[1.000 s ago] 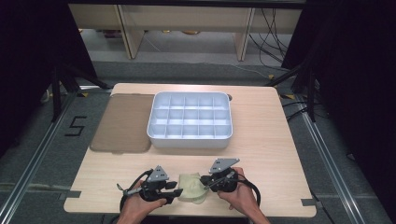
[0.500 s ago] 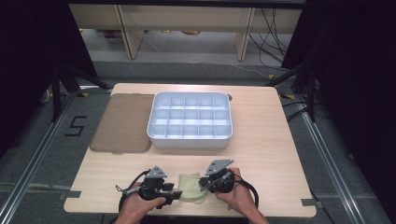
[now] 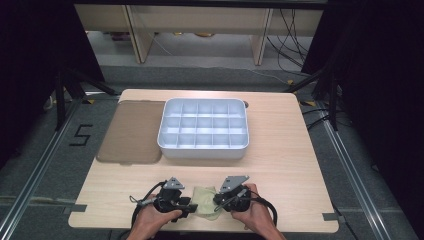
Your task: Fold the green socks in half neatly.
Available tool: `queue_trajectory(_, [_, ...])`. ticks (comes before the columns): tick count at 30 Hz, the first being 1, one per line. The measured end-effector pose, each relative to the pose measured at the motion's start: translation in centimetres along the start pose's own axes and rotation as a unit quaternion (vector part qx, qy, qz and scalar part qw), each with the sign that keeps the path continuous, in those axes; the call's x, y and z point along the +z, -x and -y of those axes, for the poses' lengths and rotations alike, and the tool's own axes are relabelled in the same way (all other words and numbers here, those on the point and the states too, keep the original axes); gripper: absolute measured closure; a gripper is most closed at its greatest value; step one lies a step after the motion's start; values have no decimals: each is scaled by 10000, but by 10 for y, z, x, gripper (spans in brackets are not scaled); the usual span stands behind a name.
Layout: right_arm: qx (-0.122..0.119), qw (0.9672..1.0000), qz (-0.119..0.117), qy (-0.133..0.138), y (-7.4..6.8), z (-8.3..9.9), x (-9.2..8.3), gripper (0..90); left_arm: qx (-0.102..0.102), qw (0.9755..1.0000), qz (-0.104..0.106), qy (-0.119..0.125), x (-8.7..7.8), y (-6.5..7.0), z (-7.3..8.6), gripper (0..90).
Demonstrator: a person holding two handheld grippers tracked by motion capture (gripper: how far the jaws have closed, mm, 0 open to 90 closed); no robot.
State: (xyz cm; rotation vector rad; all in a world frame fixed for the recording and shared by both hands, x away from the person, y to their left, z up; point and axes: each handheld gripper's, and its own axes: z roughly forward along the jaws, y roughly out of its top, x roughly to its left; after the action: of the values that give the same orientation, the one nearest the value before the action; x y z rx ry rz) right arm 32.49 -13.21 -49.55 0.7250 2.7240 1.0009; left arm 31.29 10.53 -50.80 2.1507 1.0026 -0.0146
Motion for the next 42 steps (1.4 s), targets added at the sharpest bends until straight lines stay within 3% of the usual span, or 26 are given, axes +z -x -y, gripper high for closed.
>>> queue_trajectory(1, [-68,10000,-48,12,1,0,0,830,-108,9999,22,86,2,2,0,680])
queue_trajectory(3, [11,10000,-60,-38,1,0,-1,827,-15,9999,16,135,2,2,0,756])
queue_trajectory(5, [11,9999,-76,142,2,-1,-2,830,-23,9998,-12,217,1,3,0,802])
queue_trajectory(6, [53,9998,-111,130,2,-1,-5,835,69,9998,-44,184,-1,3,0,815])
queue_trajectory(7, [-13,9995,-142,265,2,-2,-5,840,157,9998,-33,154,-2,2,0,823])
queue_trajectory(8, [93,9992,-182,331,0,-3,-7,847,128,9997,-35,188,-3,3,0,826])
queue_trajectory(13, [-32,9978,-465,466,-9,-7,-7,865,286,9993,-111,229,-9,2,-1,832])
queue_trajectory(15, [-75,9971,-578,480,-14,-9,-3,869,244,9992,-139,268,-11,3,-1,832])
queue_trajectory(16, [-73,9967,-649,473,-17,-9,-1,870,346,9990,-149,252,-13,3,-2,832])
queue_trajectory(18, [-234,9959,-736,460,-21,-11,4,872,400,9986,-195,287,-15,4,-3,832])
queue_trajectory(22, [-270,9955,-859,305,-31,-14,16,874,481,9981,-265,269,-17,6,-4,832])
queue_trajectory(25, [-327,9957,-833,230,-33,-13,26,881,523,9979,-278,258,-18,6,-3,832])
queue_trajectory(28, [-313,9957,-845,206,-33,-13,25,882,492,9979,-268,314,-18,7,-3,831])
queue_trajectory(30, [-270,9957,-867,198,-31,-13,23,882,628,9972,-314,254,-19,7,-3,830])
queue_trajectory(31, [-256,9956,-857,288,-28,-13,22,882,522,9978,-310,283,-18,8,-3,829])
queue_trajectory(34, [-173,9961,-718,485,-19,-17,13,882,638,9970,-351,265,-19,9,-4,829])
queue_trajectory(35, [-191,9962,-644,547,-15,-18,12,882,557,9973,-349,322,-19,10,-4,828])
queue_trajectory(37, [-123,9971,-429,615,-6,-20,11,882,602,9971,-361,298,-19,10,-4,827])
queue_trajectory(38, [-100,9975,-375,595,-2,-21,11,882,699,9966,-367,255,-20,10,-4,827])
queue_trajectory(39, [-31,9981,-322,533,1,-22,12,882,625,9969,-371,286,-20,11,-4,827])
queue_trajectory(42, [-52,9989,-197,421,7,-21,21,887,660,9965,-405,309,-20,13,-5,828])
